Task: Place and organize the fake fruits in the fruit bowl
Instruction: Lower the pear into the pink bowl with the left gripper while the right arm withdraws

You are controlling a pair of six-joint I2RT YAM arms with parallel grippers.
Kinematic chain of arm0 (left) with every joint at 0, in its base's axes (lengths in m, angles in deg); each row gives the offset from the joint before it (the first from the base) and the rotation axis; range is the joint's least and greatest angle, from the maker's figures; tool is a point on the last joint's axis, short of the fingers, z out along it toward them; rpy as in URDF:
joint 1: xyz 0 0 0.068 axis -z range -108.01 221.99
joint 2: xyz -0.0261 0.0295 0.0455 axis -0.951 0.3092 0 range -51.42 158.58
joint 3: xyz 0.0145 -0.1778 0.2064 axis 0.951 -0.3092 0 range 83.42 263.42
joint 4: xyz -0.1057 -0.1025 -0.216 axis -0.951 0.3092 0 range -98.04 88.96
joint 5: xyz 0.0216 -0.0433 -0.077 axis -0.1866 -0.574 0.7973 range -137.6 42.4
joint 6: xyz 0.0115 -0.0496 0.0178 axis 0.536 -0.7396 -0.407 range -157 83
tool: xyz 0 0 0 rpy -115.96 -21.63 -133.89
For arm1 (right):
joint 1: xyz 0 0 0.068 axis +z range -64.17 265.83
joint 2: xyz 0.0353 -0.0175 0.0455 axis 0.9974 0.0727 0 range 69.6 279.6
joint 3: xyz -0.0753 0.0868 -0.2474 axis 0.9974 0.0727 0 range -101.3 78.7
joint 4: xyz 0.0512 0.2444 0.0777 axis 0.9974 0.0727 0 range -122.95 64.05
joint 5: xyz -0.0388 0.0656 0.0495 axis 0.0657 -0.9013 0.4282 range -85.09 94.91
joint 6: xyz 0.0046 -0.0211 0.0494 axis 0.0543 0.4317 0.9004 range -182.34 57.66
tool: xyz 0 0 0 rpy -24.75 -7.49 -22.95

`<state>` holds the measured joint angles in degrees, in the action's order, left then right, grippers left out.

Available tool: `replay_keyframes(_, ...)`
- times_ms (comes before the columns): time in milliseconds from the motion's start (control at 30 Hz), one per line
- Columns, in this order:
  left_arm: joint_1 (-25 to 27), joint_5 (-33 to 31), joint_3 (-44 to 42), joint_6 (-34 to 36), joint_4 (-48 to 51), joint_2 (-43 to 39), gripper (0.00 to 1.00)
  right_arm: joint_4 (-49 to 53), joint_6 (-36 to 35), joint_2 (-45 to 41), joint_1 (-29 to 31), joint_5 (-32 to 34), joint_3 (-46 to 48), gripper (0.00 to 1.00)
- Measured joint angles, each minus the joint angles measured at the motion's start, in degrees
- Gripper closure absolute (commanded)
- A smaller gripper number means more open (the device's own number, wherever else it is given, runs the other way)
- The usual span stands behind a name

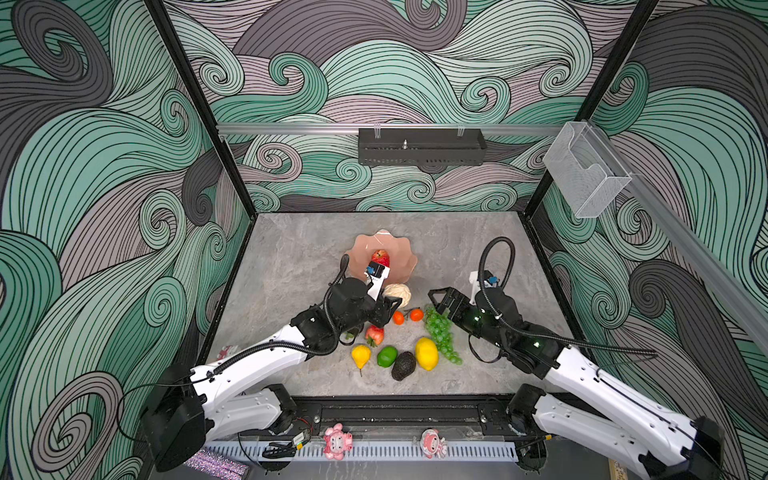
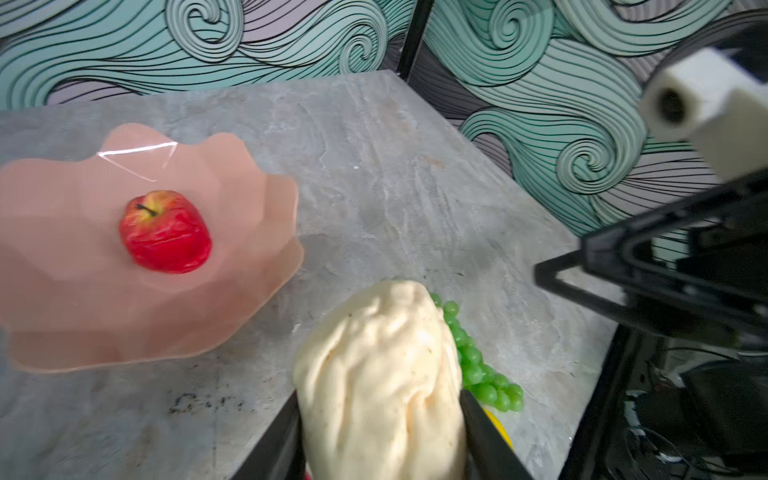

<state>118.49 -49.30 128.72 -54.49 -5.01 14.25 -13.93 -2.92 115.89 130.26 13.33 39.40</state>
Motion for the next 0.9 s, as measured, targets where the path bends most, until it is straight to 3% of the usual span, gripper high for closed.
replay_keyframes(200,-7.1,-3.7,14.7,-0.2,13.2,10.1,0.56,8.0,-7.6,-5.3,-0.3,3.7,1.1,0.02)
replay_keyframes(400,-13.1,-4.0,29.2,-0.3,23.9,24.7,0.56,12.2,-10.5,-8.5,-0.3,4.2,4.1,0.02)
replay_keyframes(700,-14.6,1.6,52.1,-0.2,40.2,45.9,0.58,13.7,-11.5,-10.6,-0.3,4.0,5.7,0.02)
replay_keyframes(900,-14.6,3.7,57.2,-0.3,45.7,52.8,0.57,13.9,-11.5,-11.2,-0.3,3.7,7.1,0.02)
